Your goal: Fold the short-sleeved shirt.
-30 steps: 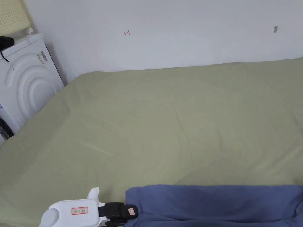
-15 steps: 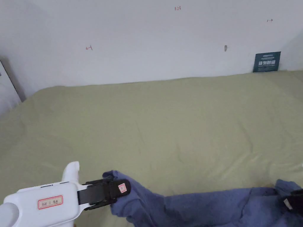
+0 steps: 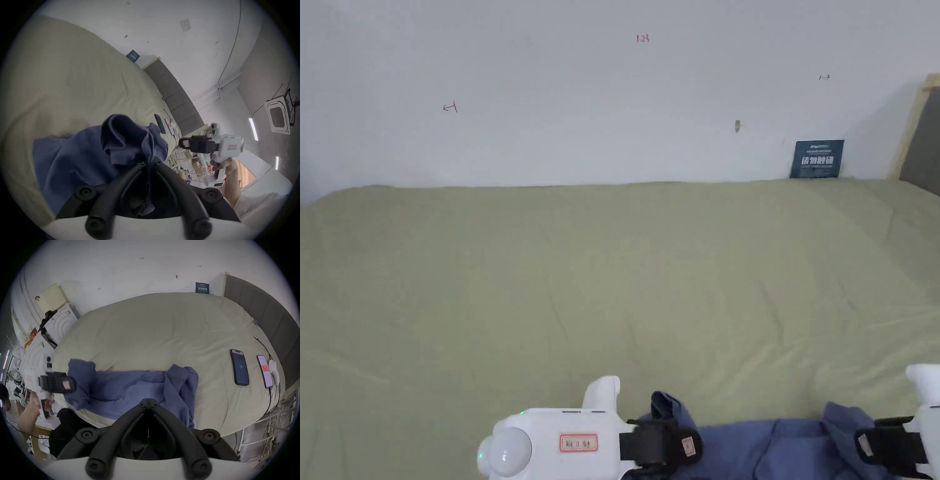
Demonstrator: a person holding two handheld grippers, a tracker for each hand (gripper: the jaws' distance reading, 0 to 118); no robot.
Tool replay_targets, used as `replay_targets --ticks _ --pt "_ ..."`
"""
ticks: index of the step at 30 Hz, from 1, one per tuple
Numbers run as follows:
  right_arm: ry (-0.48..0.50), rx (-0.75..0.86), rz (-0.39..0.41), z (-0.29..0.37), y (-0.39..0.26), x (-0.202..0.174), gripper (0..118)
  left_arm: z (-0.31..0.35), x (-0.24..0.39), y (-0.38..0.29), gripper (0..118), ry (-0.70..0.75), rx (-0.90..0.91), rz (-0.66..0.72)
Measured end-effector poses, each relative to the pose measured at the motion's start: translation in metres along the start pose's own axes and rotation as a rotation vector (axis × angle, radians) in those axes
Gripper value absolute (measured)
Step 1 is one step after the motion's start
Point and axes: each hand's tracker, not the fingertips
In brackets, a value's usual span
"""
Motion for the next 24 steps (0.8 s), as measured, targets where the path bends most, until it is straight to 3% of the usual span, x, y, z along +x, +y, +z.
replay_targets --ticks 4,5,7,8,10,11,14,16,19,24 --pt "-0.017 0.004 -0.021 -0.002 0.001 0.006 0 -0.019 -0.013 -0.011 9 0.001 -0.032 0.037" --pt "-0.018 0.002 -0.024 -0.004 0.001 0.007 0 -0.023 -0.018 -0.012 31 -0.012 -0.049 0.075" --pt "-0.012 0.000 -0.040 -0.005 0.001 0.007 0 -0.029 -0.024 -0.013 94 -0.003 -0.068 0.145" --pt "-0.005 -0.001 -0.046 -0.006 0.000 0.007 0 -0.029 -0.020 -0.013 102 0.030 -0.059 0.154" --pt "0.008 -0.007 -0.047 -0.007 -0.002 0.006 0 -0.013 -0.016 -0.014 93 -0.012 0.068 0.113" --pt "0.011 -0.009 -0.043 -0.008 -0.003 0.005 0 -0.002 -0.015 -0.015 77 -0.077 0.114 0.098" --pt "-0.001 -0.022 -0.024 -0.010 -0.004 0.002 0 0.018 -0.014 -0.012 1 -0.127 0.180 0.113" --pt "-0.002 -0.018 -0.032 -0.011 -0.004 0.005 0 0.021 -0.017 -0.007 1 -0.058 0.223 0.115" --pt "0.013 -0.006 -0.035 -0.006 -0.005 0.003 0 0.015 -0.030 -0.003 0 -0.136 0.204 0.210" --pt "-0.012 0.002 -0.008 0.000 -0.007 0.002 0 -0.038 -0.040 -0.019 0 -0.127 0.058 0.219"
